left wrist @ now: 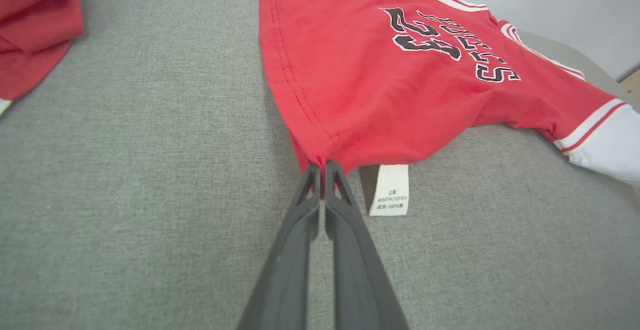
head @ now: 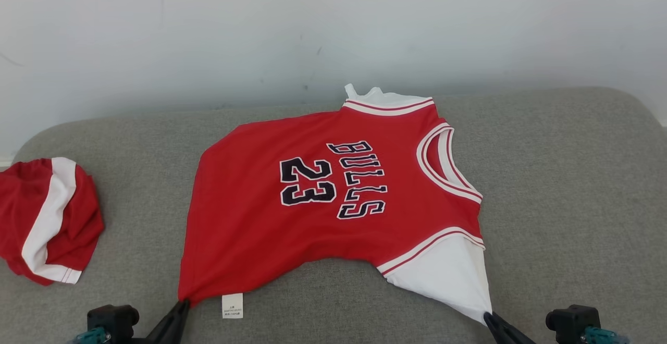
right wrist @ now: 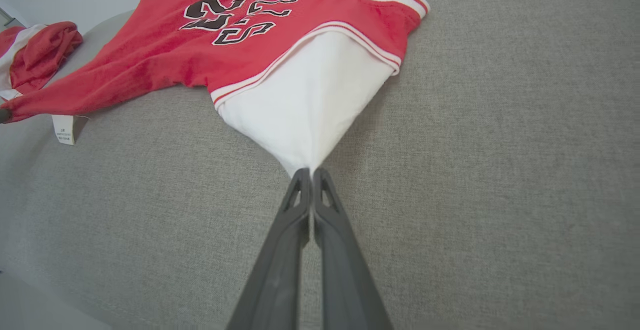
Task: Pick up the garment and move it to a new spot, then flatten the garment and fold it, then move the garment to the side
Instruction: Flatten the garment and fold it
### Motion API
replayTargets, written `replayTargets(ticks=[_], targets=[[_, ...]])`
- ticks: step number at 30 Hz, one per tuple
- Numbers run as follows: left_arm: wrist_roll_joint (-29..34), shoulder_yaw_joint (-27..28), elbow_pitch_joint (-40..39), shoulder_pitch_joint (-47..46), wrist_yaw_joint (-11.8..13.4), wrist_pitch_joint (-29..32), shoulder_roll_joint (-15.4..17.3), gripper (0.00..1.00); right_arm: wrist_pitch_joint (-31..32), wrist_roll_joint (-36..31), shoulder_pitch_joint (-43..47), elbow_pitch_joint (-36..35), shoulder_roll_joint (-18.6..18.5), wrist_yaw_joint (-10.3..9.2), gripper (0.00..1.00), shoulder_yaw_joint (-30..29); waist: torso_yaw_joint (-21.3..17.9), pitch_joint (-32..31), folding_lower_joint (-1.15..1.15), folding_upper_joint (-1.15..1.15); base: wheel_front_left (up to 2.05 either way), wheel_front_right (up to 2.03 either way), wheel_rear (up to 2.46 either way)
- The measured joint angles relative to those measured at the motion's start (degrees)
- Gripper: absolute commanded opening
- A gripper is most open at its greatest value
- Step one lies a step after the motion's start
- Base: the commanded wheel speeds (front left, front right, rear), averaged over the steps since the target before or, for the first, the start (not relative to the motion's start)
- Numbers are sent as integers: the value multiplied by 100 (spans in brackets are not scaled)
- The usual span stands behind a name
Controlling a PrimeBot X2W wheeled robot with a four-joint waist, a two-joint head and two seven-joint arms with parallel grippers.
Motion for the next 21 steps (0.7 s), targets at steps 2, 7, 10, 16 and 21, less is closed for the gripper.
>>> replayTargets(ticks=[2,7,10,16,21], targets=[[0,35,-38,16,53,-1,3,0,96,0,26,-25,-27,-24,0,1,-21,-4,0,0,0,0,0],[55,60,-55,116,183,-42,-24,0,260,-96,18,35,-10,-156,0,82,-102,-6,0,0,0,0,0],[109,70,-56,124,267,-43,-56,0,350,-211,25,79,-13,-207,0,152,-125,-20,0,1,0,0,0],[109,219,-67,250,352,-43,23,0,450,-214,29,-42,-74,-279,0,36,-243,17,1,1,0,0,0],[110,339,-158,265,397,-44,125,0,494,-216,62,-175,-138,-309,0,-113,-342,82,1,1,0,0,0]])
